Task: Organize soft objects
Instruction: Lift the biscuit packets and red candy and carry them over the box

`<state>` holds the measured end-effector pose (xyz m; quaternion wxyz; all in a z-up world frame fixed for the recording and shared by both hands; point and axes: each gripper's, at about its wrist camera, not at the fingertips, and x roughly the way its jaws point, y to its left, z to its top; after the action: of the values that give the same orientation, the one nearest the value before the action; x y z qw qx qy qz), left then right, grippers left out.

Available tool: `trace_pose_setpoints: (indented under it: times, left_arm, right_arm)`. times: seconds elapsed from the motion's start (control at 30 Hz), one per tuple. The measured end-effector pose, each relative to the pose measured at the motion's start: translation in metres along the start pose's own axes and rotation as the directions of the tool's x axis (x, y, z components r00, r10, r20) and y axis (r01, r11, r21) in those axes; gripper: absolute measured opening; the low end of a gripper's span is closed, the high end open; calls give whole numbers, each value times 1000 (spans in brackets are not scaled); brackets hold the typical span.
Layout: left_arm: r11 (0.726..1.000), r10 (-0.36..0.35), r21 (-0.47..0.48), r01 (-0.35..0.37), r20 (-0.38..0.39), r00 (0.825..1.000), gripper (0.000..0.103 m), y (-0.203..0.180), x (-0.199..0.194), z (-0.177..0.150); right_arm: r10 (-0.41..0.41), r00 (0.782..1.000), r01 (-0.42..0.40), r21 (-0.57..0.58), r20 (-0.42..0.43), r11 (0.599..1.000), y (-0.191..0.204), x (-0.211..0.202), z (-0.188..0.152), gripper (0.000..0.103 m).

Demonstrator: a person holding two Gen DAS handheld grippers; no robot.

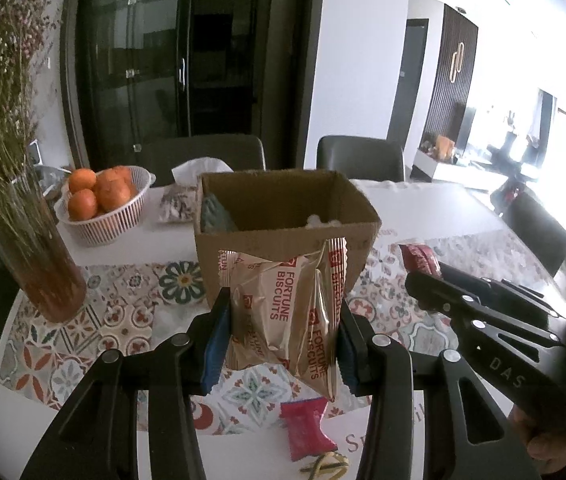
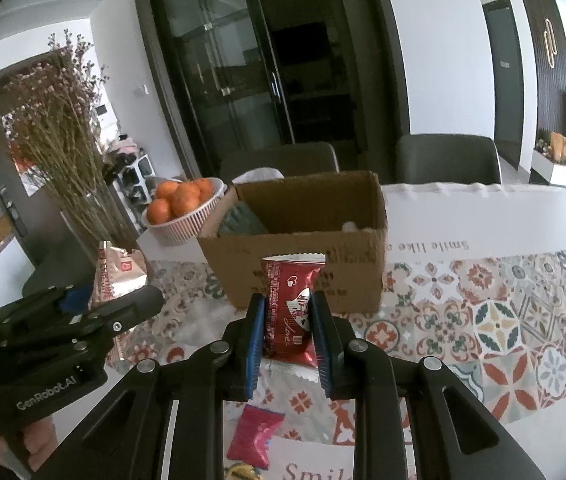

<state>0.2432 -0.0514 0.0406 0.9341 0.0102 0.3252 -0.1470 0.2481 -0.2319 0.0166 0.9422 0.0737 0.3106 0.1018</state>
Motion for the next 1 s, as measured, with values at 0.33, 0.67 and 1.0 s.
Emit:
trace_pose_setpoints:
  times: [0.33,0.67,1.0]
  left_arm:
    - [1000,-2,5,2,55,999,45,7,-6,24]
    - [1000,-3,18,1,99,995,46,11,6,55]
    - [1000,-7,26,4,89,996,46,11,38,84]
  right_arm:
    - [0,999,1,-20,52,1000,12,-4,24,25]
    - [-1,995,5,-39,101,999,11,3,55,24]
    - [-1,994,5,-44,105,999,3,26,83,25]
